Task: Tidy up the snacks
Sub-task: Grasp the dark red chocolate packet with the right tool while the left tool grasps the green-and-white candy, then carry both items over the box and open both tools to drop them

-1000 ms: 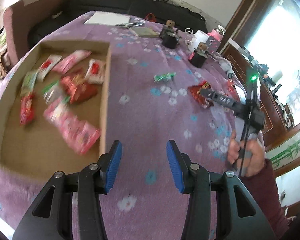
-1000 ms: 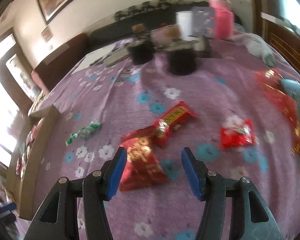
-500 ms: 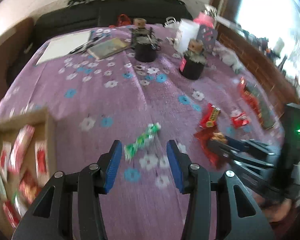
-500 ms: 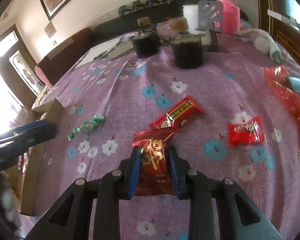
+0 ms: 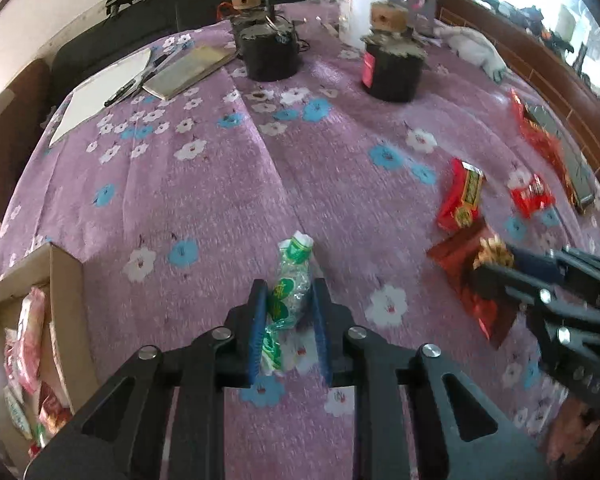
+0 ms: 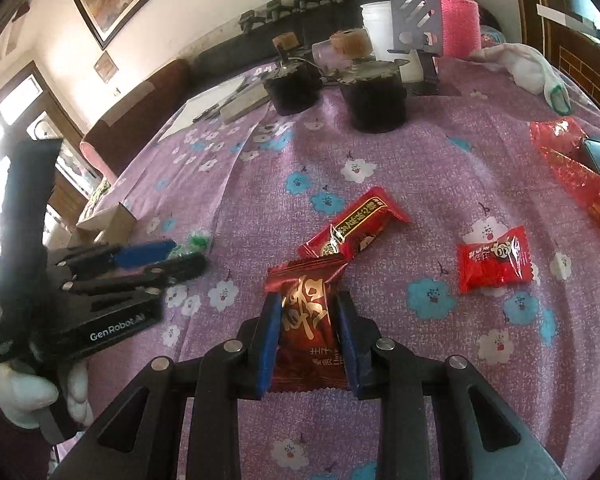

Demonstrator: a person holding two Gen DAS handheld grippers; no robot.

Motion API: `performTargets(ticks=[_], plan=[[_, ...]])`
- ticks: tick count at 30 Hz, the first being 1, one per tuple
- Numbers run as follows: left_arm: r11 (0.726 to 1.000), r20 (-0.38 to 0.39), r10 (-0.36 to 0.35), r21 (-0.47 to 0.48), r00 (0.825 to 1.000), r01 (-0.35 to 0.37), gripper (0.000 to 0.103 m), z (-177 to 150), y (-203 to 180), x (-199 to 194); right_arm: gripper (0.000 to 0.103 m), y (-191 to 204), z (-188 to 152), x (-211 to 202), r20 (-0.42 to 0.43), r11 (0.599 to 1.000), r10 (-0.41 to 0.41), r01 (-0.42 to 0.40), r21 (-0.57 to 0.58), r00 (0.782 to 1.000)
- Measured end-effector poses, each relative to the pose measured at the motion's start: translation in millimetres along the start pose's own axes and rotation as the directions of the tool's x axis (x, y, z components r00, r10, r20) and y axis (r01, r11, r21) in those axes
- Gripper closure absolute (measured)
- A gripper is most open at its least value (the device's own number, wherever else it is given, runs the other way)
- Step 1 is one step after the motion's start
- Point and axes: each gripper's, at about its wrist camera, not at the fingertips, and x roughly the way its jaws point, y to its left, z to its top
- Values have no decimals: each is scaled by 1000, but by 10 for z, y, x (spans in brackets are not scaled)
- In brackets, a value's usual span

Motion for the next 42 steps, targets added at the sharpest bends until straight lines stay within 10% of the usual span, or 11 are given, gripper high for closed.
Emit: performTargets(ticks=[18, 29, 42], plan=[[950, 225, -172, -221, 959, 221, 84, -967, 598, -1391, 74, -3, -77, -177, 75, 993, 109, -112, 46, 991], [862, 206, 41, -501, 978, 70, 84, -2101, 1884, -1703, 74, 401, -194, -178, 79, 997, 38, -33, -65, 996], [831, 128, 43, -555, 991, 36, 84, -2206, 2406, -1288, 75, 2118, -483, -174, -78, 926, 246, -258, -275, 966]])
